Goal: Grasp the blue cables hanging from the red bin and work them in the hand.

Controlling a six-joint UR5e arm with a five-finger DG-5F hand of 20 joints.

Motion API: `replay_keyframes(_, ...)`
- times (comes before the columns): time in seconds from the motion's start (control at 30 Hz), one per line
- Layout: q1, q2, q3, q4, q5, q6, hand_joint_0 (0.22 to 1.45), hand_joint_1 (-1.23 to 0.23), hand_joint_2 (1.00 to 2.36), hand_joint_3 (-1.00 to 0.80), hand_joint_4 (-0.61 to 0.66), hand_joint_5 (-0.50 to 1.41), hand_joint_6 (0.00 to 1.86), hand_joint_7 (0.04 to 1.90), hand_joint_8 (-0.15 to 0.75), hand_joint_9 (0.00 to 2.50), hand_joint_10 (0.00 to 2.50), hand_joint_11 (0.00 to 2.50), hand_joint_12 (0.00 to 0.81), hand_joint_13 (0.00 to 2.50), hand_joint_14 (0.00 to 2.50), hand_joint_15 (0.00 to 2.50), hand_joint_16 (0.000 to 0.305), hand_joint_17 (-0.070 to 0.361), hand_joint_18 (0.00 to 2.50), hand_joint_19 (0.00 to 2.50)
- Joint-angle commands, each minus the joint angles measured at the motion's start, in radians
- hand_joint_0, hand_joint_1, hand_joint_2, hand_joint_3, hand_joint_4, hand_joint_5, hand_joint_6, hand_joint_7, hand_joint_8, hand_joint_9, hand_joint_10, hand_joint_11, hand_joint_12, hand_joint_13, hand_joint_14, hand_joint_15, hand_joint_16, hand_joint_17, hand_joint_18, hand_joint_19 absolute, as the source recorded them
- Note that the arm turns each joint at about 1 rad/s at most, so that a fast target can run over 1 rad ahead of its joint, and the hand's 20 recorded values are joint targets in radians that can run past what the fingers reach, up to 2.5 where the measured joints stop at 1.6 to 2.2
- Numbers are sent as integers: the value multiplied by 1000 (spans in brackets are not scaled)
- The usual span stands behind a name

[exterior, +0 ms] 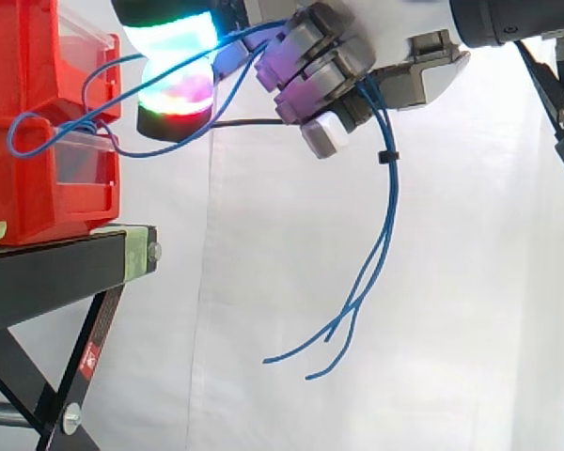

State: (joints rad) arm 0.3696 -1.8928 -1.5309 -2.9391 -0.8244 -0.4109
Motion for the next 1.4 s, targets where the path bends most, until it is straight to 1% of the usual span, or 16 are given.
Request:
replay_keyframes(0.0, 0, 0, 0, 0, 1, 0, 893, -666, 1012, 36, 264, 409, 372, 1358, 535, 1779, 2500, 2500, 712, 2021, 2500, 1972, 237, 178, 2500, 648)
replay_keyframes(0.4, 0, 0, 0, 0, 1, 0, 893, -663, 1012, 44, 256, 407, 385, 1374, 535, 1779, 2500, 2500, 712, 2021, 2500, 1972, 237, 178, 2500, 648)
replay_keyframes(0.63, 0, 0, 0, 0, 1, 0, 895, -663, 1011, 38, 261, 405, 399, 1334, 535, 1779, 2500, 2500, 712, 2021, 2500, 1972, 237, 178, 2500, 648)
replay_keyframes(0.9, 0, 1, 0, 0, 1, 0, 897, -662, 1012, 38, 241, 404, 396, 1343, 535, 1779, 2500, 2500, 712, 2021, 2500, 1972, 237, 178, 2500, 648)
replay_keyframes(1.37, 0, 0, 0, 0, 1, 0, 899, -660, 1012, 28, 251, 403, 391, 1341, 535, 1779, 2500, 2500, 712, 2021, 2500, 1972, 237, 178, 2500, 648)
